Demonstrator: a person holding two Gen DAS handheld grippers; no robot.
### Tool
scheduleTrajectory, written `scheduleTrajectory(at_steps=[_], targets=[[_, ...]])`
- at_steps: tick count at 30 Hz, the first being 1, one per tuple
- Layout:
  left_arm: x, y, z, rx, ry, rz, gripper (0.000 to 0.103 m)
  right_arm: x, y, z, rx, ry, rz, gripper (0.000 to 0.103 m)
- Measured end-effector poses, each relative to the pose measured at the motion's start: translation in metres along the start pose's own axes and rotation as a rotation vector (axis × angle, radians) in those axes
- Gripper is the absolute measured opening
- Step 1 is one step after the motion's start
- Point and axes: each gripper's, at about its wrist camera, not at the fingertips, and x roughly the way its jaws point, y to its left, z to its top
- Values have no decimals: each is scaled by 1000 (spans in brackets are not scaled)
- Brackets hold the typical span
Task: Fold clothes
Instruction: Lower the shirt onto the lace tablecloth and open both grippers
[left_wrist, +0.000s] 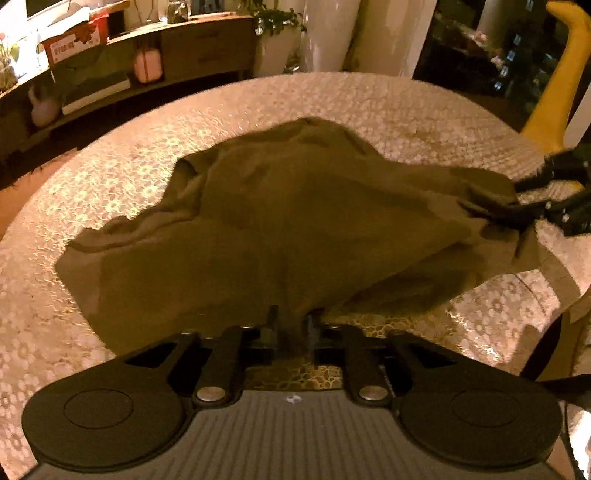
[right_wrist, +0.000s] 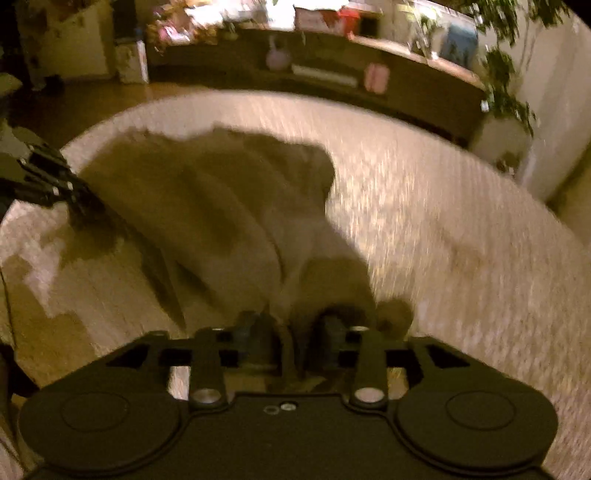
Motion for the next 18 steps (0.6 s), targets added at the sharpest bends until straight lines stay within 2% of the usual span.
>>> scheduleTrajectory(at_steps=[1,2,3,4,7,11,12,15,18], targets=[[-6,5,0,-2,-6,-5,42,-6,-1,7,-7,-18,8,103],[-13,9,0,-4,-12,-10,69,-11,-2,15,-17,-34,10,103],[-19,15,0,-1,-31,-6,79,-14,-4,25,-26,-50,8,103],[-24,21,0,6,-58,2,84,-14,-7,36,-34,-65,6,103],[-36,40,6,13,-82,24,84,-5,-17,64,-28,-80,6,103],[-29,84,22,-50,-94,151,84,41,-36,94,34,-62,6,103],[-23,99,26,-89,-85,181,84,56,-40,102,54,-50,6,103],[-1,139,30,-206,-46,209,84,94,-52,114,111,-20,11,103],[20,164,30,-301,-18,194,84,124,-58,123,166,5,31,103]])
